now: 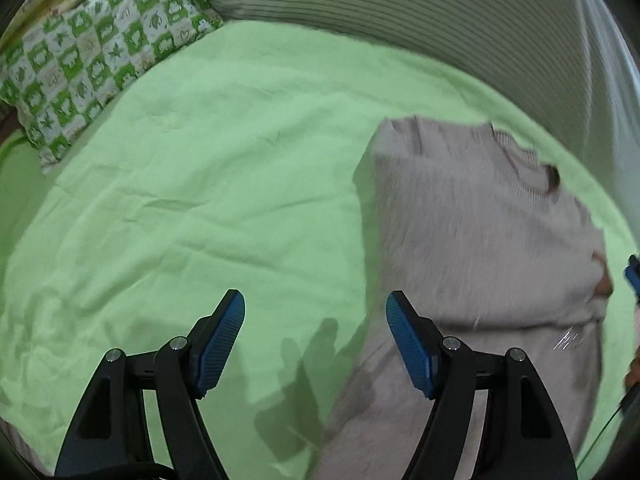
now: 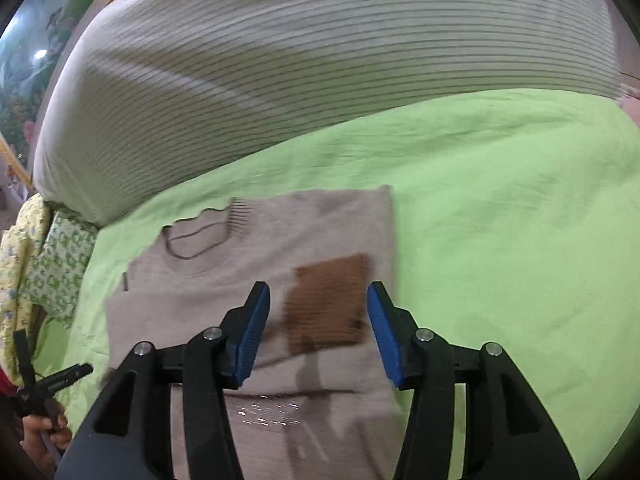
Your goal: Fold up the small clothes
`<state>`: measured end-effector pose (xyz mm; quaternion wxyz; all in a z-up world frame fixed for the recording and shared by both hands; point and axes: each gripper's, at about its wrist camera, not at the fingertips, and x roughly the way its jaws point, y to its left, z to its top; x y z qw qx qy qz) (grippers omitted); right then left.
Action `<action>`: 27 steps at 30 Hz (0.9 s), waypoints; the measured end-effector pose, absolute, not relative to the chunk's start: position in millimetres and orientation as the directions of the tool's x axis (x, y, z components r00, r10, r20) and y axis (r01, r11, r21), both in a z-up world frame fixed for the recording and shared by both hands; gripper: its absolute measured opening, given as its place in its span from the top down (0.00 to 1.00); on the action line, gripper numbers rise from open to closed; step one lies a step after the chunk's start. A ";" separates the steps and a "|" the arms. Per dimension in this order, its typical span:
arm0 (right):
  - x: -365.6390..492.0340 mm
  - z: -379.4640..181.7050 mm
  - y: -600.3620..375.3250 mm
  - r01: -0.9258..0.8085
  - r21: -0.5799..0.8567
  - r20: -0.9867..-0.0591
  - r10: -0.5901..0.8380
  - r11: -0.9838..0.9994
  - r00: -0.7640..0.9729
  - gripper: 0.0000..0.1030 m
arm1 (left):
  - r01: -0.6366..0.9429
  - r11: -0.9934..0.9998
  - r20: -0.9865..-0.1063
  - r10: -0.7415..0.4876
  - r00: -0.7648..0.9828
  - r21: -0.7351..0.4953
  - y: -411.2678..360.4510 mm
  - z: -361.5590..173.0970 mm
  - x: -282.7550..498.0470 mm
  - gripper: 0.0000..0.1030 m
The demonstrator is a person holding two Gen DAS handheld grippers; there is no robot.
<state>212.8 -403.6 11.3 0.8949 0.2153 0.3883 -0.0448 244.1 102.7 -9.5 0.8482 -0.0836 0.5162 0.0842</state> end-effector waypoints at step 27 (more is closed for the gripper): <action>458.8 -67.9 -68.6 -0.350 0.434 -0.777 0.541 0.830 0.321 0.97 | -0.124 0.991 -0.833 0.103 0.544 0.042 59.9 -69.5 242.8 0.53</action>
